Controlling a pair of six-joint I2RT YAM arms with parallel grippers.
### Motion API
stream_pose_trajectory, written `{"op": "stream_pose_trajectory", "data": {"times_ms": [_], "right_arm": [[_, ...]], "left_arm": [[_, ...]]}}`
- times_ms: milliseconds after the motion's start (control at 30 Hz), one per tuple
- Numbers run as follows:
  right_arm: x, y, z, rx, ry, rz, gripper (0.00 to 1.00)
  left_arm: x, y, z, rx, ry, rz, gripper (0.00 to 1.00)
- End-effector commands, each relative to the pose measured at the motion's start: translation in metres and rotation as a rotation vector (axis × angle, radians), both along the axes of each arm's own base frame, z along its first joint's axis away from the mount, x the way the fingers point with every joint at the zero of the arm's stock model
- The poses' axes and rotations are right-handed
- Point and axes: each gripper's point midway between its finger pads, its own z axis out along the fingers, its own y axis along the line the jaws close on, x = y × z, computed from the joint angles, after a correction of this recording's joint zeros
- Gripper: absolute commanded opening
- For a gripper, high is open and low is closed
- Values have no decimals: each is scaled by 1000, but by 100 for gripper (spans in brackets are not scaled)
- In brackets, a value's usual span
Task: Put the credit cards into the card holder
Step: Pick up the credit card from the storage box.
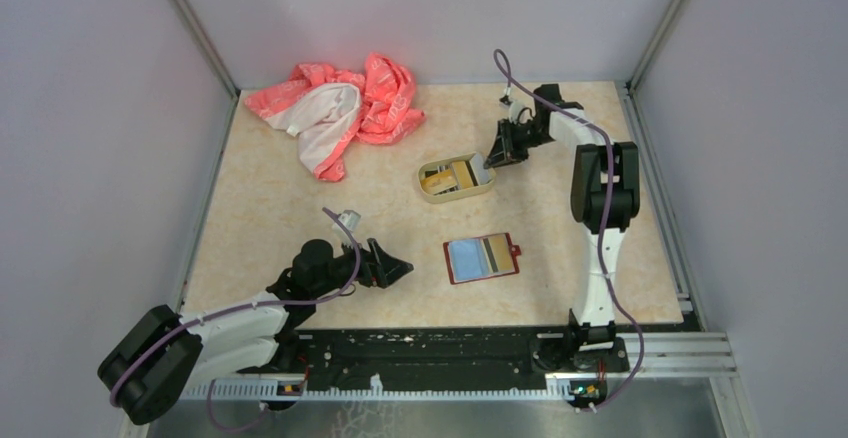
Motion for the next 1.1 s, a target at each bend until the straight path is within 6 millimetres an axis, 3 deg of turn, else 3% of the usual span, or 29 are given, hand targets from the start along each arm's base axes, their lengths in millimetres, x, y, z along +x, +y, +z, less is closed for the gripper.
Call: {"op": "stream_pose_trajectory", "data": {"times_ms": [0,467,1067], "right_arm": [[4,-4,20,33,-42,-9,13],[5,-11,22,36,-48,-22,6],[11,-26,40,-9,-129,-54,0]], "left_arm": [[1,-1,6,-22,-20,-4,98],[1,-1,7,-27,-22,-4,98],[1,-4,14,-45,-31,-13,98]]}}
